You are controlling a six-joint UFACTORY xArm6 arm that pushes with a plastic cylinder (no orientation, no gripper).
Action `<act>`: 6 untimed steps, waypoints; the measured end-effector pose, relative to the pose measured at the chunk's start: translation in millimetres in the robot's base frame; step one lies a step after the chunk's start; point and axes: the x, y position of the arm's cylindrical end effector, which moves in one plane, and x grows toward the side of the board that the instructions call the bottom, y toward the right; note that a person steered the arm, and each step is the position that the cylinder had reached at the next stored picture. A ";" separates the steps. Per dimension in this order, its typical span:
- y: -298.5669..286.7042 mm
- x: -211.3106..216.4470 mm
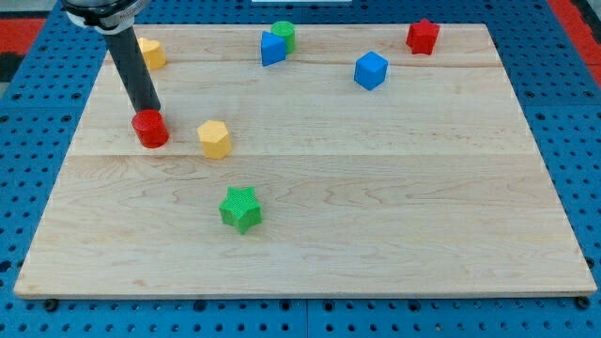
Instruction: Slide the red circle a bit down
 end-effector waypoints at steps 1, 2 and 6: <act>10.1 0.0; 49.4 0.9; 21.0 11.5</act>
